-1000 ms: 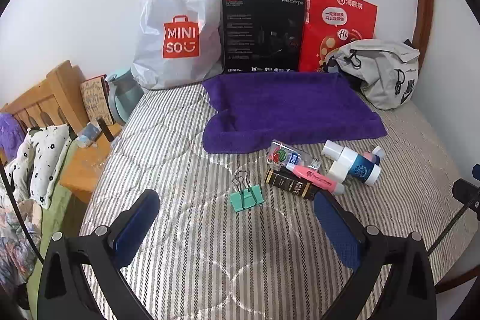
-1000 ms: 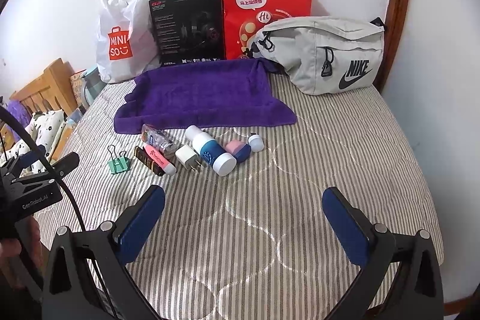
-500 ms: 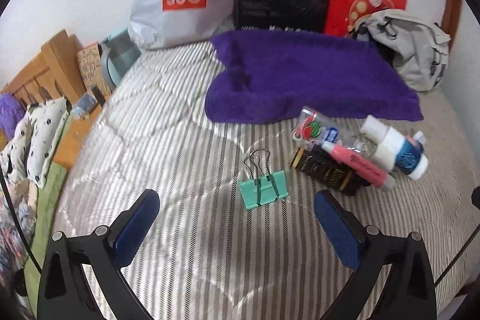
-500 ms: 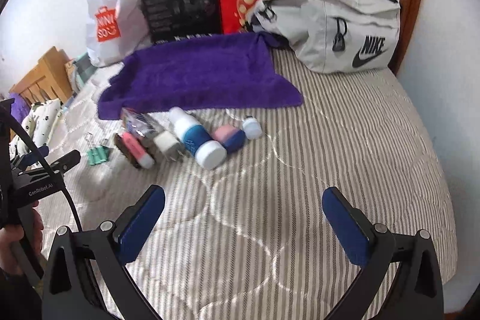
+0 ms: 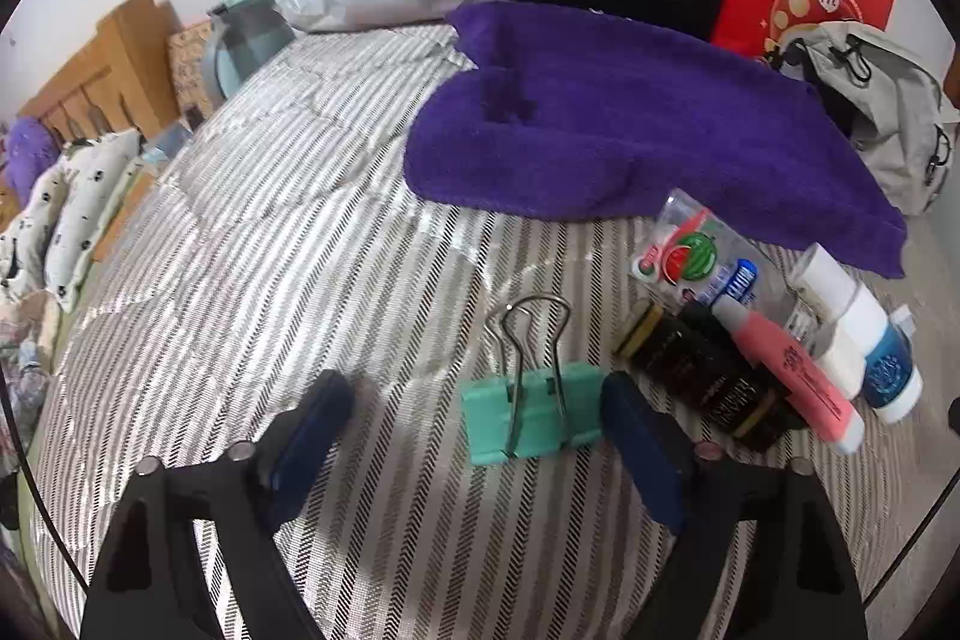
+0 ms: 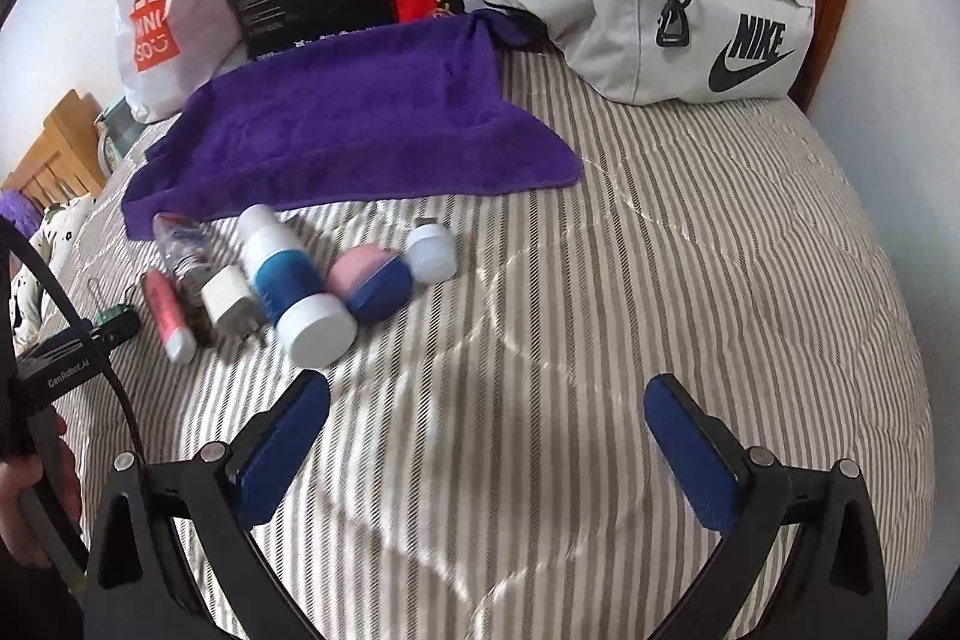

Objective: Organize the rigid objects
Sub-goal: 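Lower the left tool onto the green binder clip and close it, then grasp the white USB light with the right tool while the left tool holds the clip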

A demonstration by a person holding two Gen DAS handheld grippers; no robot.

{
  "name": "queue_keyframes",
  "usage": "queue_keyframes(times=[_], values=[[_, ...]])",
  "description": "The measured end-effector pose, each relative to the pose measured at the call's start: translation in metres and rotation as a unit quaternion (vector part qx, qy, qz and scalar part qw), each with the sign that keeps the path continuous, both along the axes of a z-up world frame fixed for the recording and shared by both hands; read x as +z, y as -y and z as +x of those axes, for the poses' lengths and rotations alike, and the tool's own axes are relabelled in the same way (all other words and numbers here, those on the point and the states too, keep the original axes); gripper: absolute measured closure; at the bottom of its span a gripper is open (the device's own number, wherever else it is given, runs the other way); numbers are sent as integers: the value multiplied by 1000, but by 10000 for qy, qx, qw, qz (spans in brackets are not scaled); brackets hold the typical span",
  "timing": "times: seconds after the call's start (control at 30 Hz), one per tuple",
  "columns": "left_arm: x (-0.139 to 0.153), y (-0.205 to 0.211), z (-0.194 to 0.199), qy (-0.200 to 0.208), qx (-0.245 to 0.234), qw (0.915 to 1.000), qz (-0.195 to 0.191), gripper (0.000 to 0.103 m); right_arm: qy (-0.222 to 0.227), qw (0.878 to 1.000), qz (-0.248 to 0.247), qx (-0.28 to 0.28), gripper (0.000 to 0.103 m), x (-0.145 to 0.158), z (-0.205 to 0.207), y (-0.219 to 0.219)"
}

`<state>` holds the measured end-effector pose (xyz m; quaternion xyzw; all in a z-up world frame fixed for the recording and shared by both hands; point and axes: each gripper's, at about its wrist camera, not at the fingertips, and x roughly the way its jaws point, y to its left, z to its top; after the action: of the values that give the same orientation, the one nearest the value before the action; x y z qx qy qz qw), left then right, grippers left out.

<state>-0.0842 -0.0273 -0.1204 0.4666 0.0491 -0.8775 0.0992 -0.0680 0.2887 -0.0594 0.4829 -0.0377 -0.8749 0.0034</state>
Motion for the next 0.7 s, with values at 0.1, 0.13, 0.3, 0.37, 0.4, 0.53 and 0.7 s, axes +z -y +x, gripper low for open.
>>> queue_keyframes(times=[0.1,0.13,0.3,0.37,0.4,0.53,0.7], values=[[3,0,1,-111,22,9999,19,45,-28,10000,-45,9,0,-4,-11,-6],[3,-1,2,-166,14,9999,-3,56,-29,10000,-66,10,0,-6,-15,-8],[5,-1,3,-250,-190,9995,-32,61,-59,9996,-264,23,0,-15,-39,-13],[5,0,3,-284,-224,9993,8,61,-80,9997,-226,34,1,-18,-49,-12],[5,0,3,-292,-254,9992,-17,61,-76,9998,-188,53,1,-20,-53,-11],[5,-2,2,-292,-294,9991,-26,61,-132,9999,-55,80,2,-25,-69,-9],[5,-1,1,-280,-343,9990,-1,61,-143,9997,186,85,2,-31,-79,-10]])
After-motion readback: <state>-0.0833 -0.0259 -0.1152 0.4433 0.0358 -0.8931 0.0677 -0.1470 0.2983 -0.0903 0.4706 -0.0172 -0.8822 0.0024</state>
